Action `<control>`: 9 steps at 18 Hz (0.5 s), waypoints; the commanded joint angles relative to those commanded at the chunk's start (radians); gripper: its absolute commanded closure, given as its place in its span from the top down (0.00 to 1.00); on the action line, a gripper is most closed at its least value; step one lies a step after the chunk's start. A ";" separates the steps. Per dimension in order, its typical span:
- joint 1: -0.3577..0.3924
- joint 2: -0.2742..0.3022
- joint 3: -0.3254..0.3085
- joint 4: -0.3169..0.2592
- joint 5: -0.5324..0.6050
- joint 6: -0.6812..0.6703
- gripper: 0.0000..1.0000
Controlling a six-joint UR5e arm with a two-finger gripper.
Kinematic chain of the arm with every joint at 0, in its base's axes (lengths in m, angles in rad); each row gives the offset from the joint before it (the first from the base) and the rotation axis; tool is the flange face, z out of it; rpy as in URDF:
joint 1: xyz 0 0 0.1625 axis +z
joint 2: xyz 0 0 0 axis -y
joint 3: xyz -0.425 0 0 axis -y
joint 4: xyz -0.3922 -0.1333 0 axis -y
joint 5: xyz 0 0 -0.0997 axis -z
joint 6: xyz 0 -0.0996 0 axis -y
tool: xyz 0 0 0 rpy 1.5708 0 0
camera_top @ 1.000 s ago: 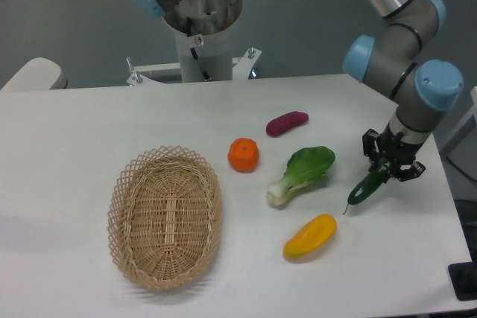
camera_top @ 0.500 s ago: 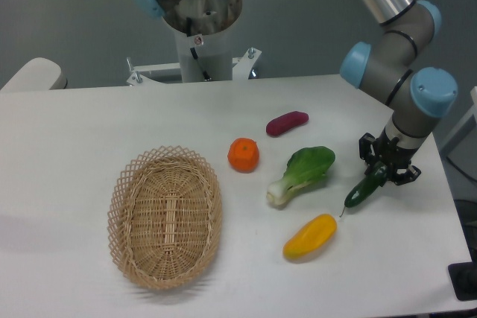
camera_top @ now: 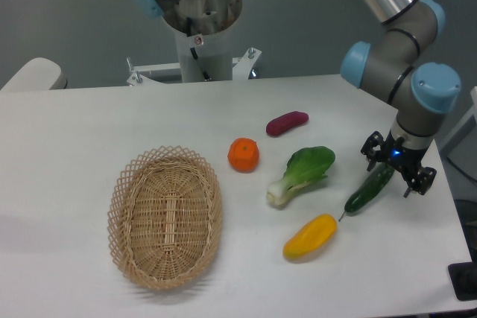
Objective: Place the cucumber on the table
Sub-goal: 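Open the gripper to release the cucumber and raise it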
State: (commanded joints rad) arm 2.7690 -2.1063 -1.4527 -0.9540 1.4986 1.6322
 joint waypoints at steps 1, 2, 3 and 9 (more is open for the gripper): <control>-0.011 0.014 0.014 -0.014 0.009 0.000 1.00; -0.025 0.026 0.031 -0.043 0.011 -0.009 1.00; -0.037 0.032 0.052 -0.081 0.012 -0.040 1.00; -0.107 0.071 0.092 -0.140 0.012 -0.190 1.00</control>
State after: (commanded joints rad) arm 2.6616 -2.0357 -1.3606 -1.0937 1.5110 1.4422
